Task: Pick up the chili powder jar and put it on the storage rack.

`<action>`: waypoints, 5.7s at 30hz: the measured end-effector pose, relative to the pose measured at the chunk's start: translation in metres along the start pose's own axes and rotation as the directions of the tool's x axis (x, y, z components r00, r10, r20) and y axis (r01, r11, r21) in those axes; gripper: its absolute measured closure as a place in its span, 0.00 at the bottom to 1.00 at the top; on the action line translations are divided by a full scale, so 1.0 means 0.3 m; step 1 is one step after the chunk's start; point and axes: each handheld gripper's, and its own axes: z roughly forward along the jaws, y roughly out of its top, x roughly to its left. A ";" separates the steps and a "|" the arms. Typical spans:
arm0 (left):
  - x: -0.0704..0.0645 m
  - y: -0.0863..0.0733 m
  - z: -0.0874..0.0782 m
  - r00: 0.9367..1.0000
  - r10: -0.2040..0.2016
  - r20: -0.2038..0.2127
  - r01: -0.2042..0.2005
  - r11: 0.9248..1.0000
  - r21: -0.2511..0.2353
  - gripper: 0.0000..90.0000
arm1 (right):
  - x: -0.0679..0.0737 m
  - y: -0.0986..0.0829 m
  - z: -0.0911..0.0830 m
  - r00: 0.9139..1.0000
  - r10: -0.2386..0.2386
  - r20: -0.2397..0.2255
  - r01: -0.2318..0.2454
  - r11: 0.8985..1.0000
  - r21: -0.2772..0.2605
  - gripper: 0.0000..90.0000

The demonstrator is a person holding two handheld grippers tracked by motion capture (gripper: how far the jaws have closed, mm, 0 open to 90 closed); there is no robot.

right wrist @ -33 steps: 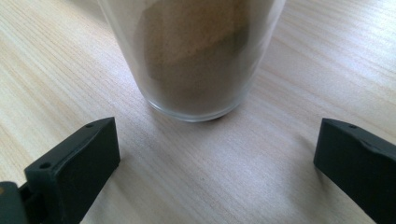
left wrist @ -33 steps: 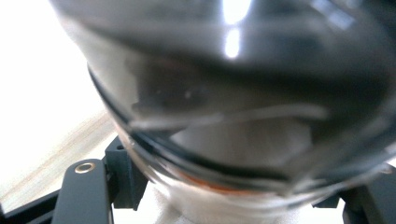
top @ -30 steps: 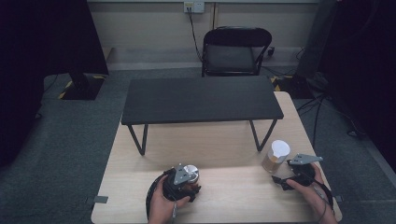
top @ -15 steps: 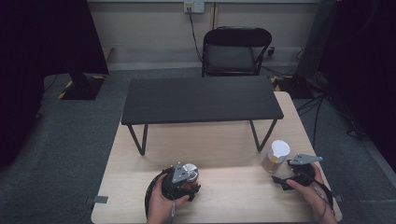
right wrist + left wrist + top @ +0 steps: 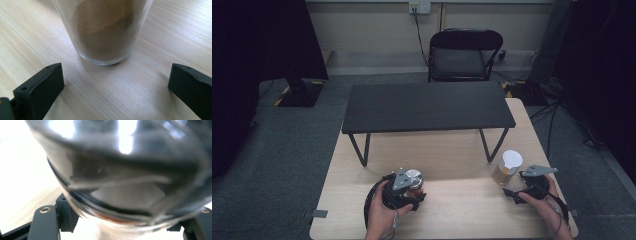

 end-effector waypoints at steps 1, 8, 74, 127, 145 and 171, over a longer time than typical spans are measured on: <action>0.001 0.006 -0.006 1.000 0.001 -0.003 -0.001 1.000 0.000 0.34 | 0.000 0.000 0.000 1.000 0.000 0.000 0.000 1.000 0.000 0.00; 0.015 0.050 -0.046 1.000 0.005 -0.012 -0.005 1.000 0.007 0.34 | 0.000 0.000 0.000 1.000 0.000 0.000 0.000 1.000 0.000 0.00; 0.116 0.491 -0.197 0.996 0.075 0.041 -0.076 0.997 0.010 0.34 | 0.000 0.000 0.000 1.000 0.000 0.000 0.000 1.000 0.000 0.00; 0.181 0.727 -0.068 0.997 0.002 -0.075 0.000 1.000 0.026 0.34 | -0.002 -0.001 0.000 1.000 -0.002 -0.002 0.002 1.000 -0.001 0.00; 0.191 0.737 -0.046 0.995 -0.019 -0.094 0.021 1.000 0.018 0.34 | -0.002 -0.001 0.000 1.000 -0.003 -0.002 0.003 1.000 -0.001 0.00; 0.156 0.727 -0.062 0.991 -0.042 -0.131 0.041 0.999 -0.006 0.05 | -0.003 -0.001 0.000 1.000 -0.003 -0.002 0.003 1.000 -0.001 0.00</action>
